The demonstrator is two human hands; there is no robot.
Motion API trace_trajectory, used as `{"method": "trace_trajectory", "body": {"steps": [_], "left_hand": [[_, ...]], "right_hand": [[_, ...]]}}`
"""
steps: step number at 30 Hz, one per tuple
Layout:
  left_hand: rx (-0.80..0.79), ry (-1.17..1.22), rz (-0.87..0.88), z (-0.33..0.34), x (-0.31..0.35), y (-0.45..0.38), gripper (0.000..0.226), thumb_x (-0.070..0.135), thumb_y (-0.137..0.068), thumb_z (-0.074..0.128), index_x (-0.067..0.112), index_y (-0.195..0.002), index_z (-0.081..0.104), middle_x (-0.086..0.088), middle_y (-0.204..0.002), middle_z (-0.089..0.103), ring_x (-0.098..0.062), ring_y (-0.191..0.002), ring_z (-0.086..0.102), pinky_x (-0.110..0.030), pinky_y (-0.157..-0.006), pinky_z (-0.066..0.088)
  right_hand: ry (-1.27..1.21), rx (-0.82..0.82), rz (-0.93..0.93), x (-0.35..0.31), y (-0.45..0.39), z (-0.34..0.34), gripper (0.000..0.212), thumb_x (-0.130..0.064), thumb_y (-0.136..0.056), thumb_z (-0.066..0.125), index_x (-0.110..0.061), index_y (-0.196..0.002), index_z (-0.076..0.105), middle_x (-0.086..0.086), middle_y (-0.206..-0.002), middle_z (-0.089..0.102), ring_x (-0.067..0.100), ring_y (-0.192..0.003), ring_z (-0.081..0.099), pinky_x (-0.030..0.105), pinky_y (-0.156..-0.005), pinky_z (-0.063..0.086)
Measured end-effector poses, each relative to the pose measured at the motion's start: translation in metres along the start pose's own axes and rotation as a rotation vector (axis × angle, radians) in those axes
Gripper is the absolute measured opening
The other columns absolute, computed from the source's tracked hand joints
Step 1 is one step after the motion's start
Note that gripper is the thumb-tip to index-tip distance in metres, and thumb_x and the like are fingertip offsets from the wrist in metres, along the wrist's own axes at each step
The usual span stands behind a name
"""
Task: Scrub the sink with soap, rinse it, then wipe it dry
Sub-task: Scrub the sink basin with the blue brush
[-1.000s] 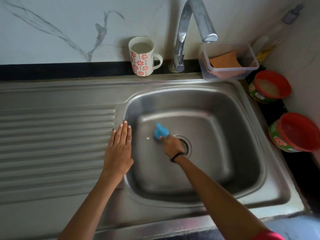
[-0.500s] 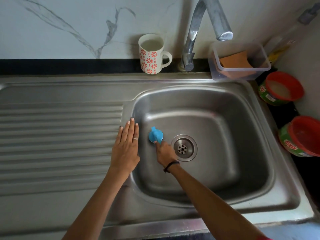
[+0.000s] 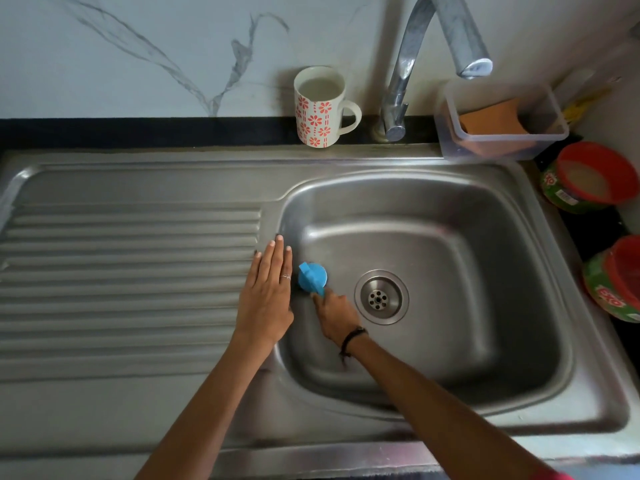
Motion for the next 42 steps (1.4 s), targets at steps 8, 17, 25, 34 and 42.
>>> {"method": "trace_trajectory", "body": {"steps": [8, 17, 25, 34, 42], "left_hand": [[-0.020, -0.020, 0.021, 0.000, 0.000, -0.003, 0.102, 0.004, -0.040, 0.078, -0.004, -0.135, 0.042, -0.025, -0.144, 0.035, -0.037, -0.132, 0.038, -0.045, -0.108, 0.020], [-0.272, -0.046, -0.007, -0.013, 0.013, 0.004, 0.078, 0.034, -0.093, 0.045, 0.012, -0.149, -0.006, -0.015, -0.153, -0.020, -0.028, -0.142, -0.019, -0.051, -0.108, -0.017], [-0.808, 0.353, 0.232, -0.027, 0.064, 0.034, 0.068, 0.069, -0.080, 0.045, 0.033, -0.137, 0.040, 0.004, -0.146, 0.039, -0.011, -0.143, 0.012, -0.061, -0.094, -0.031], [-0.968, 0.358, 0.345, -0.041, 0.078, 0.050, 0.042, 0.048, -0.078, 0.065, 0.031, -0.116, 0.061, 0.009, -0.096, 0.064, -0.004, -0.094, 0.050, -0.056, -0.109, -0.017], [-0.920, 0.415, 0.333, -0.037, 0.077, 0.055, 0.043, 0.048, -0.077, 0.067, 0.031, -0.117, 0.061, 0.011, -0.116, 0.062, -0.010, -0.117, 0.050, -0.045, -0.111, -0.002]], "right_hand": [[-0.051, 0.090, 0.071, -0.009, -0.058, -0.048, 0.042, -0.025, -0.102, 0.028, 0.002, -0.128, 0.046, 0.027, -0.129, 0.050, 0.042, -0.119, 0.049, 0.042, -0.095, 0.040], [-0.044, 0.142, 0.121, 0.012, -0.054, -0.066, 0.044, -0.032, -0.101, 0.031, -0.001, -0.126, 0.050, 0.023, -0.128, 0.054, 0.037, -0.119, 0.052, 0.039, -0.094, 0.042], [-0.187, 0.410, 0.478, 0.166, -0.040, -0.162, 0.048, -0.030, -0.100, 0.036, 0.002, -0.136, 0.040, 0.028, -0.138, 0.042, 0.041, -0.126, 0.043, 0.037, -0.102, 0.035], [-0.141, 0.155, 0.153, 0.039, -0.059, -0.065, 0.045, -0.035, -0.099, 0.034, -0.002, -0.125, 0.052, 0.020, -0.126, 0.056, 0.036, -0.116, 0.053, 0.037, -0.092, 0.043], [-0.294, 0.413, 0.414, 0.164, -0.017, -0.143, 0.044, -0.027, -0.100, 0.038, 0.003, -0.131, 0.047, 0.024, -0.135, 0.049, 0.036, -0.124, 0.047, 0.035, -0.098, 0.037]]}}
Point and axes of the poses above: each hand's wrist, its own y-axis away from the middle knuckle, its own z-axis out of the palm, x = y × z, the point moved 3 cm from there along -y, towards the middle knuckle
